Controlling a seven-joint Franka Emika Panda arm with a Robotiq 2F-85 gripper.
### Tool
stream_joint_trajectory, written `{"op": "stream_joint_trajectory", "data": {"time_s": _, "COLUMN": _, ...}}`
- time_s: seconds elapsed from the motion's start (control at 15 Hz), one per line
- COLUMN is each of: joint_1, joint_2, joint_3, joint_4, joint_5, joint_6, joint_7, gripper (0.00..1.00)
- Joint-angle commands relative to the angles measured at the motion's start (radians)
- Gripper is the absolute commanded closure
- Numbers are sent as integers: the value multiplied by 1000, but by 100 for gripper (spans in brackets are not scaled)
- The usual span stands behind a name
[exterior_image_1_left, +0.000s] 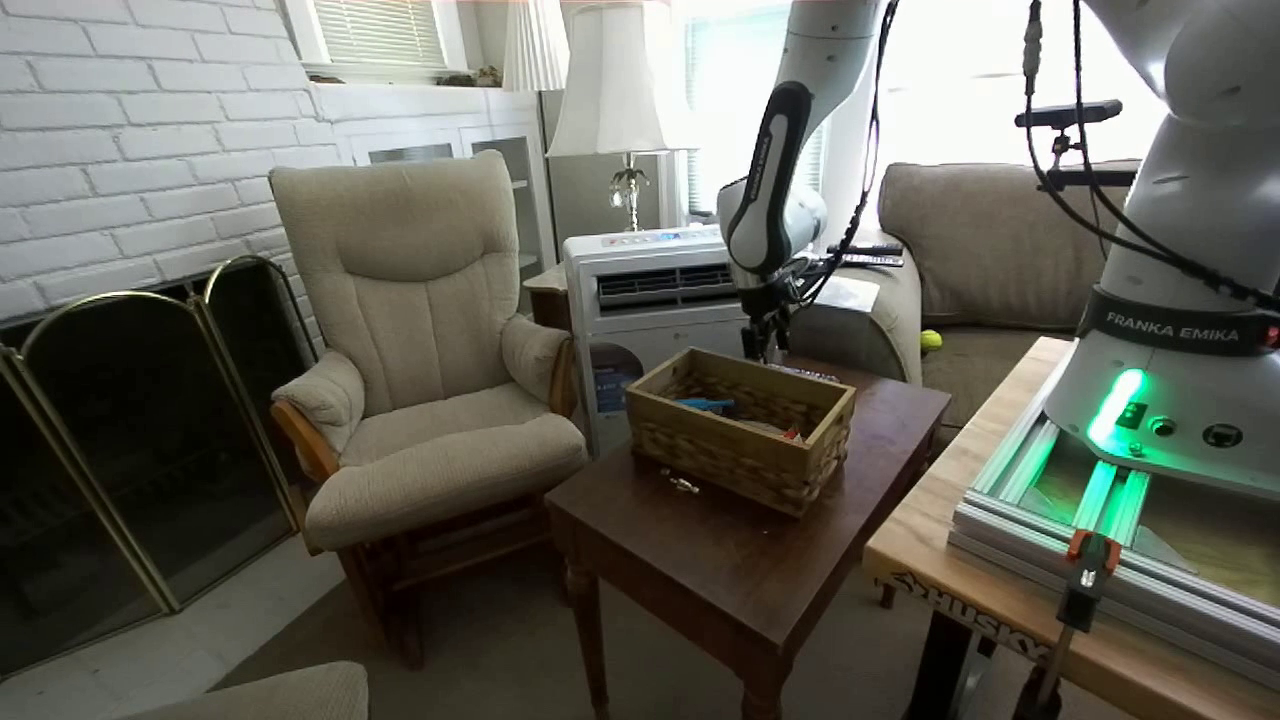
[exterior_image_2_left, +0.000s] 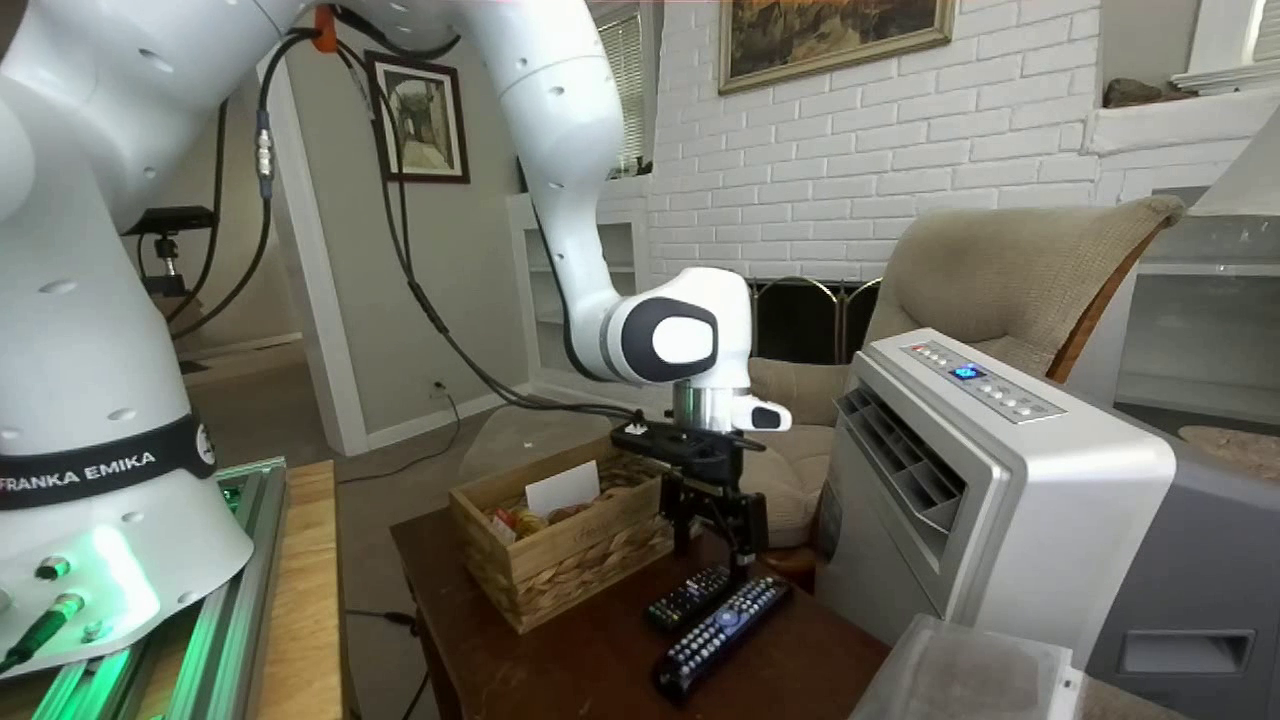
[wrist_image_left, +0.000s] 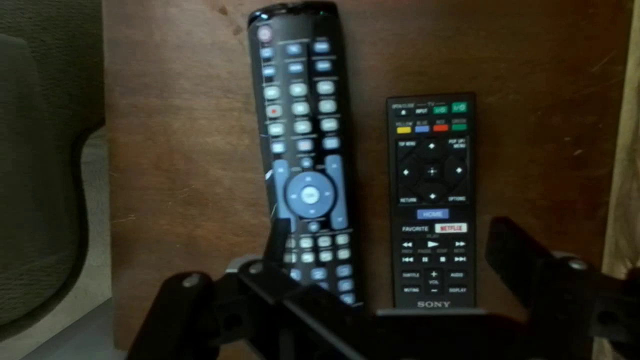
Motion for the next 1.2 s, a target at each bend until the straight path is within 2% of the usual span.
{"op": "stream_joint_trajectory", "data": {"time_s": 0.0, "joint_1": -47, "joint_2": -122, "joint_3": 15, "joint_4": -71, "joint_5": -19, "joint_6": -56, "joint_7": -56, "gripper": 0}}
{"op": "stream_joint_trajectory", "data": {"time_s": 0.2, "joint_1": -91, "joint_2": -201, "joint_3": 31, "joint_4": -80, "joint_5": -18, "joint_6": -164, "joint_7": -135, "gripper": 0}}
{"op": "stream_joint_trajectory", "data": {"time_s": 0.6, "joint_1": -153, "joint_2": -329, "joint_3": 50, "joint_4": -112, "joint_5": -14, "joint_6": -237, "joint_7": -259, "gripper": 0}}
{"op": "stream_joint_trajectory", "data": {"time_s": 0.8, "joint_1": -172, "joint_2": -409, "joint_3": 62, "joint_4": -181, "joint_5": -16, "joint_6": -210, "joint_7": -329, "gripper": 0}}
{"op": "stream_joint_trajectory", "data": {"time_s": 1.13, "joint_1": -210, "joint_2": -518, "joint_3": 85, "joint_4": -306, "joint_5": 9, "joint_6": -72, "joint_7": -457, "gripper": 0}}
